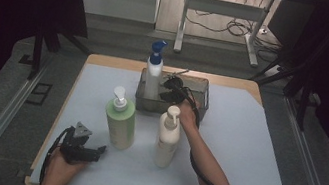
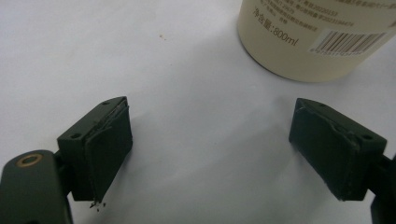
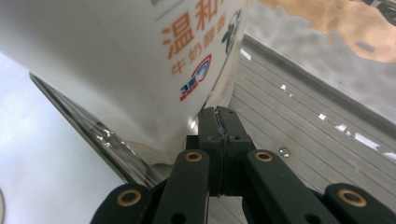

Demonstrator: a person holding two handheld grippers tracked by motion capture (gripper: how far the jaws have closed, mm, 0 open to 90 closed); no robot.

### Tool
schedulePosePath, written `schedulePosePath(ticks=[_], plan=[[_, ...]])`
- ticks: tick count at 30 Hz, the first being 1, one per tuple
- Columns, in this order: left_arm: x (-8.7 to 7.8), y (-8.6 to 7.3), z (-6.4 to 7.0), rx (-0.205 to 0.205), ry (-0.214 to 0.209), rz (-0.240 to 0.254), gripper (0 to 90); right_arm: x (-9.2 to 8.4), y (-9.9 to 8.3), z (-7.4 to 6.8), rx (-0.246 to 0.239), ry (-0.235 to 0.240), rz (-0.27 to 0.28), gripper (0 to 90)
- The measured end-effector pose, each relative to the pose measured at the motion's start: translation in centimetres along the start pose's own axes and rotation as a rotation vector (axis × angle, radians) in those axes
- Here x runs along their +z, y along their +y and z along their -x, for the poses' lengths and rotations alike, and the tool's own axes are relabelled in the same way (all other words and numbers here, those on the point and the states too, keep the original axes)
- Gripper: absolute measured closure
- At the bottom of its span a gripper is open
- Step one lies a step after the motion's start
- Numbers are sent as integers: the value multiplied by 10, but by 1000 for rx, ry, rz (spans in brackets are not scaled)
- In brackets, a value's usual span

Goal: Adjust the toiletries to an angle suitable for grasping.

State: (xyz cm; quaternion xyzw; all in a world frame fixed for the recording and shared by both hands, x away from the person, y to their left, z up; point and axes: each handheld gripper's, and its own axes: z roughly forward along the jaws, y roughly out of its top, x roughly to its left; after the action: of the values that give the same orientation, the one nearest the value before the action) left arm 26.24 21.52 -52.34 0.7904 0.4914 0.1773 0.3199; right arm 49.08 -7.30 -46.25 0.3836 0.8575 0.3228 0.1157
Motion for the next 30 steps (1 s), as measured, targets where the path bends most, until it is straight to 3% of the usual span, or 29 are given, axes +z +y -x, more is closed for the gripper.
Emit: schedulePosePath(ticks=[20,30], plan=[[0,0,0,-2,-1,0,133,8,5,-14,-5,35,12,882],[0,0,0,0,0,0,133,11,13,-7,31,1,20,883]])
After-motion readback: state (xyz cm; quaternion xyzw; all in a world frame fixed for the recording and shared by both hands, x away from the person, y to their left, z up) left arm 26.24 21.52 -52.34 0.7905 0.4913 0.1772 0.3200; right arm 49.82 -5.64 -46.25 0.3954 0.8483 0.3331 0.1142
